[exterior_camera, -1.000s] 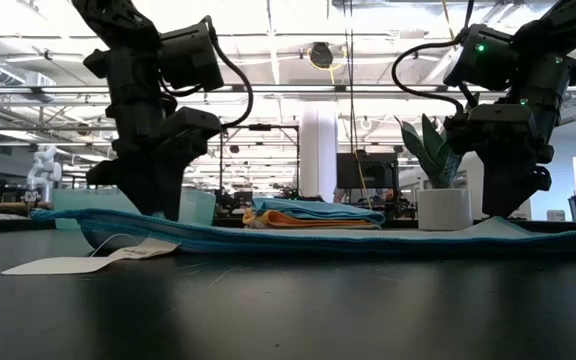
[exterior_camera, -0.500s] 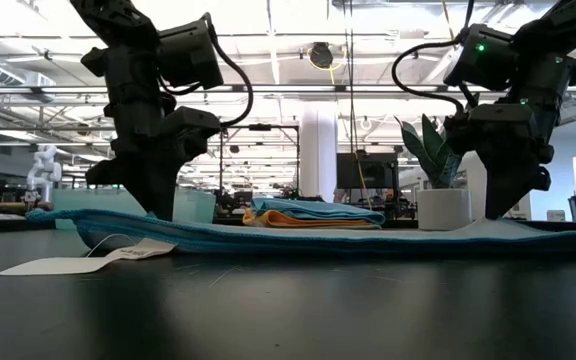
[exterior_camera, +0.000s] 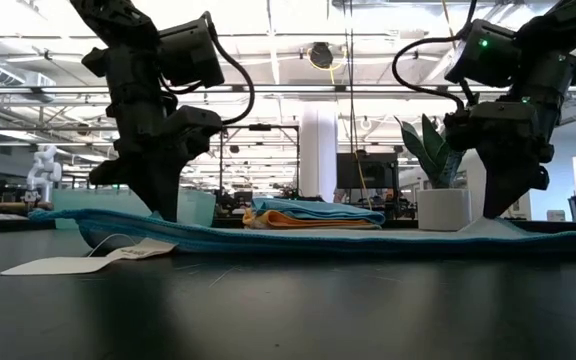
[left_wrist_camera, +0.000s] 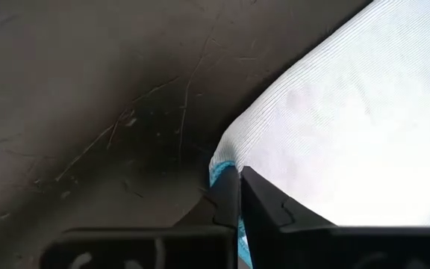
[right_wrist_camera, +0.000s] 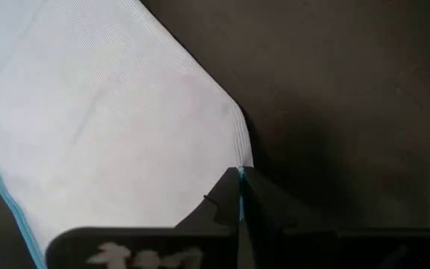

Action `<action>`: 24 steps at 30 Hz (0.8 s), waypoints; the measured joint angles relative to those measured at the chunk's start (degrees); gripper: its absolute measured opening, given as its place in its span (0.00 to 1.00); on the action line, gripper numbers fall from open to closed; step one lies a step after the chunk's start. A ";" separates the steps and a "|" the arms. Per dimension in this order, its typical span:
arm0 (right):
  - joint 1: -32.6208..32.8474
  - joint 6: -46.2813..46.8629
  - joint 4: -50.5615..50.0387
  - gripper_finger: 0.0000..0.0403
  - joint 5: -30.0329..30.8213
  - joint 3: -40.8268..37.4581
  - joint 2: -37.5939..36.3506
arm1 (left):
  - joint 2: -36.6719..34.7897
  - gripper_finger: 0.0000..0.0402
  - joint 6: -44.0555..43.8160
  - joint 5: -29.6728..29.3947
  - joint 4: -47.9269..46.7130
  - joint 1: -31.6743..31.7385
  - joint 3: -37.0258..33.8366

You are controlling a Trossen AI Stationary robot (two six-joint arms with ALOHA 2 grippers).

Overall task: Fold microfiber towels
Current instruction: Fold the light blue microfiber towel

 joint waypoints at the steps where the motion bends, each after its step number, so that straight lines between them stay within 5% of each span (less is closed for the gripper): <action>1: 0.00 0.02 0.10 0.00 -0.27 0.00 0.00 | 0.00 0.03 0.02 0.11 0.00 0.00 0.00; 24: 0.00 2.55 5.88 0.00 -6.11 0.00 0.00 | 0.00 0.05 0.04 -0.49 0.04 0.07 0.00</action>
